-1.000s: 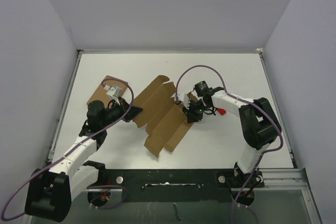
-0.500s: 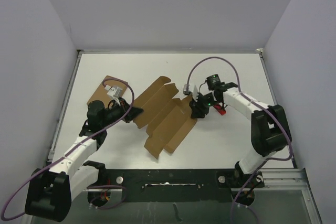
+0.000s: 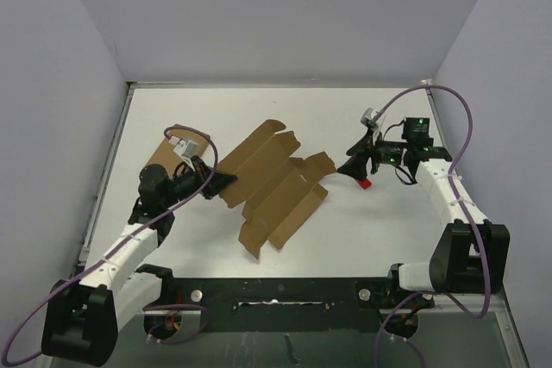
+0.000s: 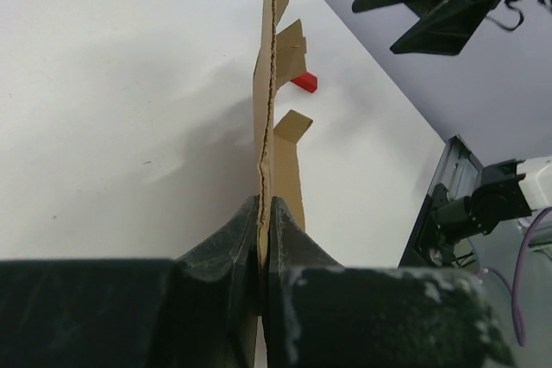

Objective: Fold the paper box

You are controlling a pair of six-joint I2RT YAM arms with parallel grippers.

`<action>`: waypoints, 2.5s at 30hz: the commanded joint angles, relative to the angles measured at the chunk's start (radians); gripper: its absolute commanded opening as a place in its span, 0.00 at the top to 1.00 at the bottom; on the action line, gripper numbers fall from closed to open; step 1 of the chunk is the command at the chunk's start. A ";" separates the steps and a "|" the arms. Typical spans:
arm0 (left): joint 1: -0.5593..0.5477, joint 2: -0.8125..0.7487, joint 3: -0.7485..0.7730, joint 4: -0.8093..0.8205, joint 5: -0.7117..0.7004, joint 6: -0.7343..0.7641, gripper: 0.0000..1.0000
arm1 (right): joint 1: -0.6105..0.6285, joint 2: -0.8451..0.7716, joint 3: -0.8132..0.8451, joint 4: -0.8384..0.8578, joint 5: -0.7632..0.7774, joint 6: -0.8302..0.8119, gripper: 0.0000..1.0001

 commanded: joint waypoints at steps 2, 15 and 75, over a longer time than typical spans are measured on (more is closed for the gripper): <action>0.033 -0.068 0.040 0.110 -0.071 -0.123 1.00 | -0.029 -0.059 -0.103 0.325 -0.064 0.372 0.30; 0.049 0.041 0.072 0.050 -0.107 -0.218 1.00 | 0.042 0.052 -0.177 0.530 -0.139 0.555 0.33; -0.523 0.588 0.200 0.770 -0.680 -0.586 1.00 | 0.152 0.065 -0.353 1.373 0.047 1.600 0.39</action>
